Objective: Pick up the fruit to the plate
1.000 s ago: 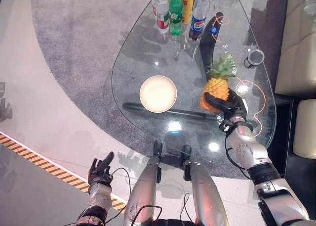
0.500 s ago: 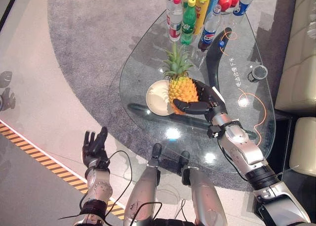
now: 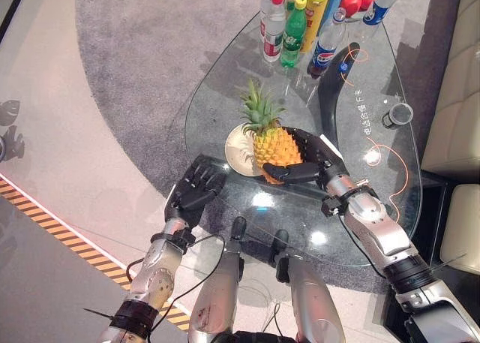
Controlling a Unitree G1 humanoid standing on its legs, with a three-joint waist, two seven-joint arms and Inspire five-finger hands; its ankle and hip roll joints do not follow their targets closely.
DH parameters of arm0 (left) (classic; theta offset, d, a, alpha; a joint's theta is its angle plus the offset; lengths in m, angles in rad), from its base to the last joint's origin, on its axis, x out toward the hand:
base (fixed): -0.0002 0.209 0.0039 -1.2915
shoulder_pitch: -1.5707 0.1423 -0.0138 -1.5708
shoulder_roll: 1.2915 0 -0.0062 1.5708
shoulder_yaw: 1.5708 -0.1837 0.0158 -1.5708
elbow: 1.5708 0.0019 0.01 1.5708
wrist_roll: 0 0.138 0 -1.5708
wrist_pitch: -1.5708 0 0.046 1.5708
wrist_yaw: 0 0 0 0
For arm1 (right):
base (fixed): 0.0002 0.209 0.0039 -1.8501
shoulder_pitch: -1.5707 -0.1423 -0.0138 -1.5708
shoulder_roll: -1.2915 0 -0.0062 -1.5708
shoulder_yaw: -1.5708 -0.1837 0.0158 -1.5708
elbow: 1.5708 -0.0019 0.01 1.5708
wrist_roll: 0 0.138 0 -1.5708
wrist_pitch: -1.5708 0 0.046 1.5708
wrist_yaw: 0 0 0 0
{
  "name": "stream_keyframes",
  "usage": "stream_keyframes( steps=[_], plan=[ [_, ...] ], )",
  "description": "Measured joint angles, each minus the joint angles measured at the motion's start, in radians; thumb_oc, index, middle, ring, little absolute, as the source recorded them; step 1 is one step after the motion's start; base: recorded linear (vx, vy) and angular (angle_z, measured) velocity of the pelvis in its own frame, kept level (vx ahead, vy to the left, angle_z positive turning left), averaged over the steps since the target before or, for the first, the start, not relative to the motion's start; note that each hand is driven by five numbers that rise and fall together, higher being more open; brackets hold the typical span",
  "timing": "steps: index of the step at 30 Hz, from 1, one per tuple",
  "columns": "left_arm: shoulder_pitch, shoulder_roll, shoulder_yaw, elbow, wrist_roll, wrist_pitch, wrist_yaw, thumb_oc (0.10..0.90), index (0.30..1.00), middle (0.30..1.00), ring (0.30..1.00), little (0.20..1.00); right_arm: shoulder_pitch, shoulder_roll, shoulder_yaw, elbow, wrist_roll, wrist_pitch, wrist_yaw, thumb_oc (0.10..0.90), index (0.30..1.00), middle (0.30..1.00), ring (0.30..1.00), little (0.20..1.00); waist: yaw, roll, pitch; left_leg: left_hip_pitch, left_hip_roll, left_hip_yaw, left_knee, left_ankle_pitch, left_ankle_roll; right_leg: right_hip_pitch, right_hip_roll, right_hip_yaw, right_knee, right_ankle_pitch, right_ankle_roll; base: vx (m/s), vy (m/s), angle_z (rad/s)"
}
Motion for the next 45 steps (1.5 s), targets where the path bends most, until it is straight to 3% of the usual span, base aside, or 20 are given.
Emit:
stream_keyframes(
  steps=[8,15,22,31,45],
  plan=[
    [-0.001,0.068,-0.024,-0.065,-0.016,0.018,0.003,0.800,0.900,0.900,0.900,0.900,0.002,-0.030,0.080,-0.001,-0.007,0.000,0.073,0.100,0.300,0.300,0.300,0.200,0.003,0.000,0.000,0.000,-0.001,-0.007,-0.004,0.000,0.000,0.003,-0.004,-0.014,0.001,0.001,-0.001,0.00,-0.004,0.04],
    [-0.015,0.073,-0.028,-0.105,-0.101,0.018,0.006,0.800,0.900,0.900,0.900,0.900,0.003,-0.055,0.139,-0.005,-0.008,0.000,0.125,0.100,0.300,0.300,0.300,0.200,0.003,0.000,0.000,0.000,-0.005,-0.008,-0.004,0.000,0.000,0.003,-0.007,-0.014,0.002,-0.001,0.001,0.00,0.000,0.00],
    [-0.028,0.061,-0.033,-0.153,-0.168,0.034,0.004,0.800,0.900,0.900,0.900,0.900,-0.004,-0.049,0.165,-0.040,-0.008,0.000,0.129,0.100,0.300,0.300,0.300,0.200,0.002,-0.002,0.001,-0.001,-0.005,-0.009,-0.005,0.000,0.000,0.003,-0.008,-0.015,0.002,-0.002,0.002,0.00,0.000,0.00],
    [-0.043,0.063,-0.074,-0.154,-0.206,0.148,-0.061,0.800,0.900,0.900,0.900,0.900,-0.022,-0.049,0.177,-0.040,-0.008,0.000,0.127,0.100,0.300,0.300,0.300,0.200,0.002,-0.004,0.002,-0.002,-0.011,-0.009,-0.007,0.000,0.000,0.003,-0.013,-0.015,0.001,-0.003,0.005,-0.01,0.034,0.01],
    [-0.046,0.085,-0.074,-0.154,-0.220,0.163,-0.076,0.800,0.900,0.900,0.900,0.900,-0.023,-0.044,0.193,-0.040,-0.008,0.000,0.125,0.100,0.300,0.300,0.300,0.200,0.001,-0.004,0.002,0.002,-0.012,-0.009,-0.021,0.005,0.005,0.003,-0.015,-0.015,-0.001,-0.003,0.005,-0.01,0.036,0.00]
  ],
)
